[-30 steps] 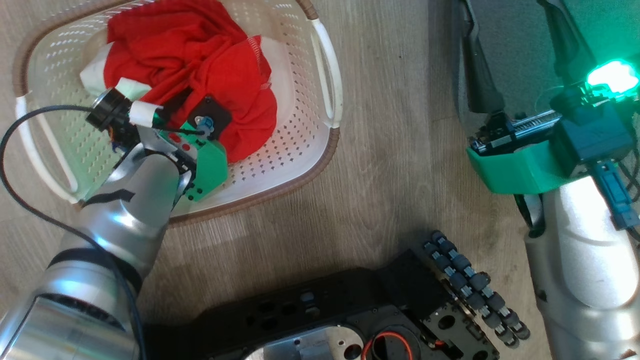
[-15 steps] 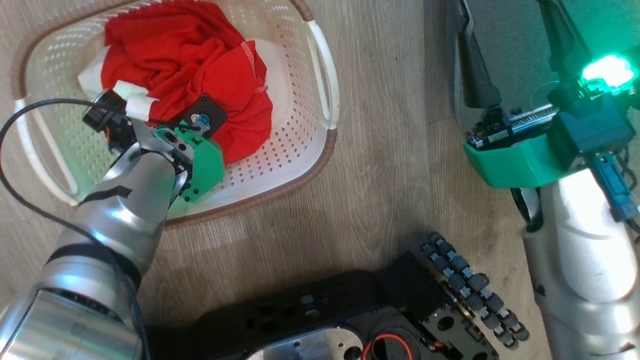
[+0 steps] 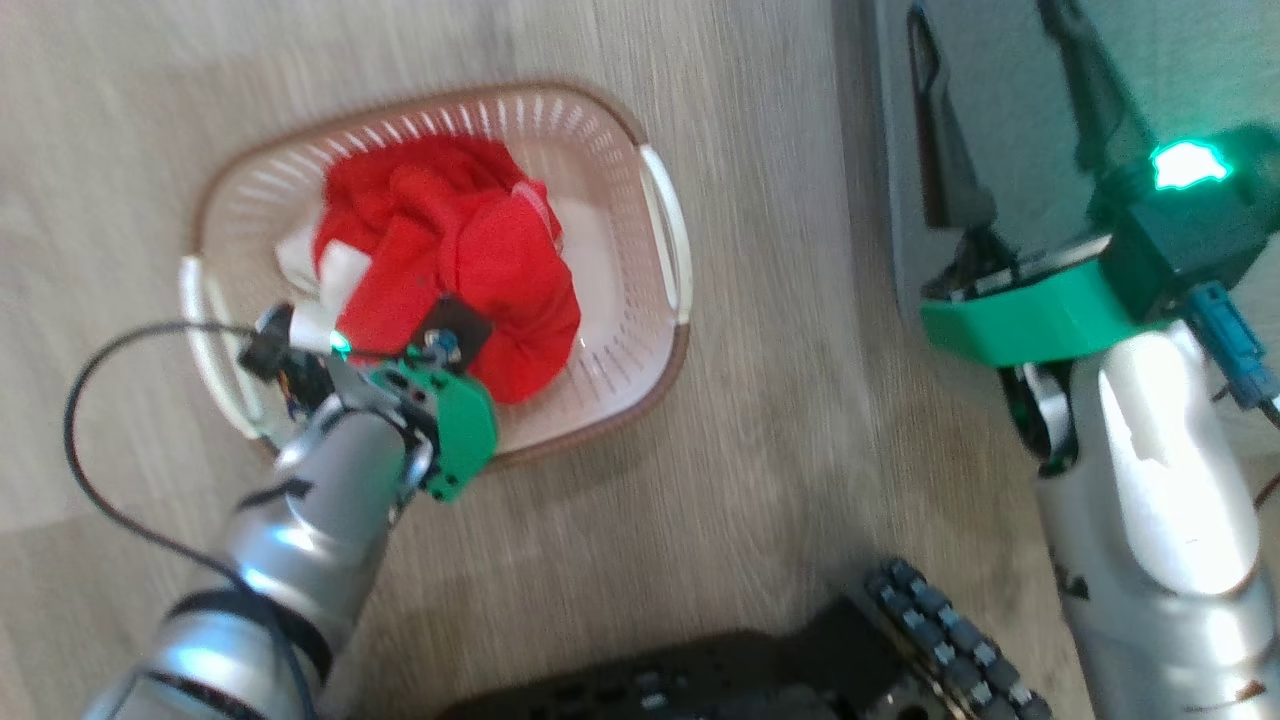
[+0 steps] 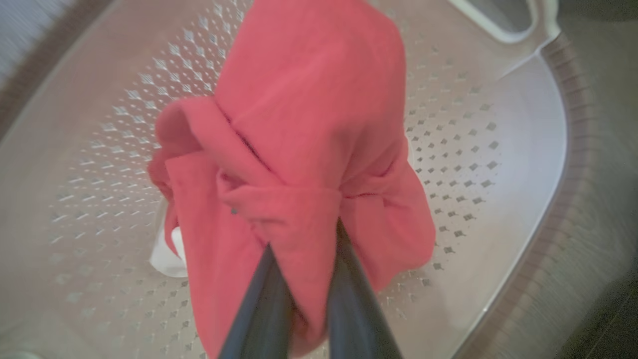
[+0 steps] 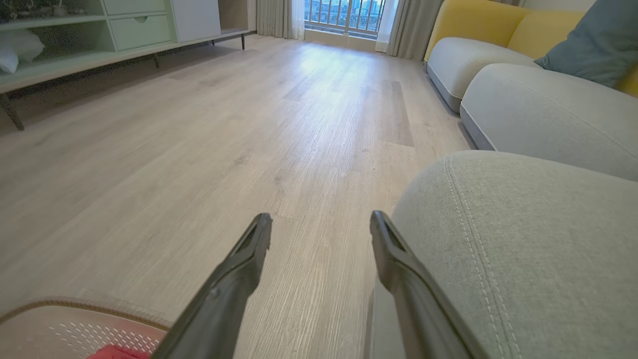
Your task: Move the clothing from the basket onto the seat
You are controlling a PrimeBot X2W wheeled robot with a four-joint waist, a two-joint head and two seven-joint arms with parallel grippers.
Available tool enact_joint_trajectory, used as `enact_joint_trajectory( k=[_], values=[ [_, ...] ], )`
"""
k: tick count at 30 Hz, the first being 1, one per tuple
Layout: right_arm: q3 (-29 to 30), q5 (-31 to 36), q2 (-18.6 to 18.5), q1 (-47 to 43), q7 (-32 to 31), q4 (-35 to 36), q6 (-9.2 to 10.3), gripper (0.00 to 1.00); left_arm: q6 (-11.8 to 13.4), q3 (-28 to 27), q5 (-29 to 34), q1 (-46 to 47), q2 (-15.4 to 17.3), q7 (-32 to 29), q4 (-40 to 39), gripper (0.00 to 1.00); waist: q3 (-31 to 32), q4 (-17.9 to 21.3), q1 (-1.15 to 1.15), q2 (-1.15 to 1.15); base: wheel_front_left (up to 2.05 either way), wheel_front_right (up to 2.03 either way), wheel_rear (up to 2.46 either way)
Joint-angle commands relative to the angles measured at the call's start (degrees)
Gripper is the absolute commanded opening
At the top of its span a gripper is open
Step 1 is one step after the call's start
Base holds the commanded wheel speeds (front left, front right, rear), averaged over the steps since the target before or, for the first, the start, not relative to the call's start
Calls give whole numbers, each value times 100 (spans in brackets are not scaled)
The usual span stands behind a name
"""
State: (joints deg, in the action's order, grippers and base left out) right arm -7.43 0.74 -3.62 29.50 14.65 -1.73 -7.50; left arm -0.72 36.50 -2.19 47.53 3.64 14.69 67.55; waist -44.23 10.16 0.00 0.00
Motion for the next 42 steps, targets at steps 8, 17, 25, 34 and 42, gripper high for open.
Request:
enact_joint_trajectory(
  k=[8, 17, 25, 34, 42],
  values=[
    [17, -663, 74, -652, 35, -366, 1, 100, 20, -295, -378, -735, -46, 30, -696, 0, 1447, -550, 0, 0, 0, 0, 0],
    [129, -1138, 72, -1163, 35, -851, 1, 100, -46, -578, -694, -1403, -66, 30, -1483, 0, 2502, -860, 0, 0, 0, 0, 0],
    [145, -1435, 13, -1608, 35, -1086, 1, 100, -29, -1013, -727, -2161, -22, 30, -2470, 0, 3337, -1017, 0, 0, 0, 0, 0],
    [180, -1563, -71, -2078, 35, -1151, 1, 100, -24, -1575, -669, -2845, -17, 30, -3654, 0, 3895, -1231, 0, 0, 0, 0, 0],
    [53, -1434, -199, -2324, 35, -1136, 1, 100, -42, -1876, -567, -3436, -55, 30, -4944, 0, 4192, -1350, 0, 0, 0, 0, 0]
  ],
)
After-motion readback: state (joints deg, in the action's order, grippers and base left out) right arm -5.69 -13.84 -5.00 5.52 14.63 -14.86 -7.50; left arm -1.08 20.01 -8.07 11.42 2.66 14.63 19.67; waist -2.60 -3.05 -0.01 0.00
